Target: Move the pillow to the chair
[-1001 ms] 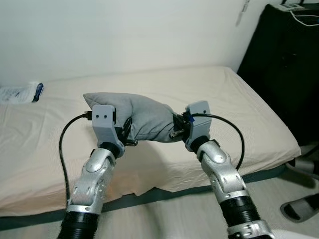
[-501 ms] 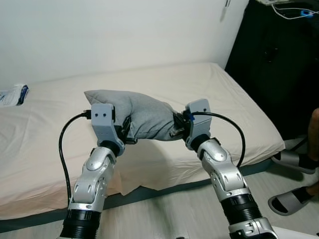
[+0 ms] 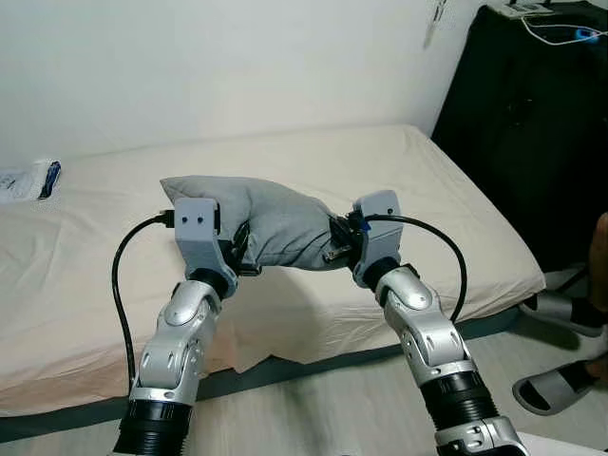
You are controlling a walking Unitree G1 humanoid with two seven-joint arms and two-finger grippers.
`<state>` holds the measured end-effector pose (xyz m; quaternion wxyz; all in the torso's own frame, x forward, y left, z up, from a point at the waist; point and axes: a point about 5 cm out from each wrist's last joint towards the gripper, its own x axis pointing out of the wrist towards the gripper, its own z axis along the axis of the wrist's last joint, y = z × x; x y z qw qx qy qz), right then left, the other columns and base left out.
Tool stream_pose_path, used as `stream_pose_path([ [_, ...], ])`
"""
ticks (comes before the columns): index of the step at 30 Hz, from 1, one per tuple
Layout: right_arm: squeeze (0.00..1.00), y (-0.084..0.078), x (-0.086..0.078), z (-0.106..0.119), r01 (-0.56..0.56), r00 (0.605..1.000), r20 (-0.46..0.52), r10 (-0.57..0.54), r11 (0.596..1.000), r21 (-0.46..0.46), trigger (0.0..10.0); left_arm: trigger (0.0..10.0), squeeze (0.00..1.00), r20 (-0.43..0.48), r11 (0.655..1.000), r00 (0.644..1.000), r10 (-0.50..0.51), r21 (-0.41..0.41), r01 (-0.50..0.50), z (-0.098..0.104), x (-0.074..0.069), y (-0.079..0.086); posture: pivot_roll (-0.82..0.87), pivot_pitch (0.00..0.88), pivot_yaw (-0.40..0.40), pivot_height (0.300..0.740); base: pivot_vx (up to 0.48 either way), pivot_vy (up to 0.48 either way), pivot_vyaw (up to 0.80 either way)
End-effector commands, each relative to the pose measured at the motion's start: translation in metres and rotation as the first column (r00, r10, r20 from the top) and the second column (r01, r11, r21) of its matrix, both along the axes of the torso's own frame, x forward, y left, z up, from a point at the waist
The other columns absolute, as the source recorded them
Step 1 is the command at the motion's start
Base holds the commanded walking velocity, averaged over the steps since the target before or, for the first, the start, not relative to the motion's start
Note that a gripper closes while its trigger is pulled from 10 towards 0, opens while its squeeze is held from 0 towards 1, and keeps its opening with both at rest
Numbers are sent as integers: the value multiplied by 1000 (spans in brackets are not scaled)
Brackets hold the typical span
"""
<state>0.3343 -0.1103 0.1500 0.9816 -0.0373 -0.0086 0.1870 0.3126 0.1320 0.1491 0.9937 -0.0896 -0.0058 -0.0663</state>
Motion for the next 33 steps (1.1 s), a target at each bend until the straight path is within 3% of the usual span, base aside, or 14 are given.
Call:
stream_pose_path([
  [1, 0, -11, 0, 1, 44, 999, 20, -44, 999, 2, 10000, 10000, 0, 74, 996, 994, 81, 27, -83, 12, 1, 18, 1, 68, 10, 740, 0, 0, 0],
  [33, 0, -11, 0, 0, 51, 999, 18, -51, 999, 5, 10000, 10000, 0, 58, 997, 995, 82, 5, -83, 9, 1, 17, 0, 79, 7, 740, 0, 0, 0],
])
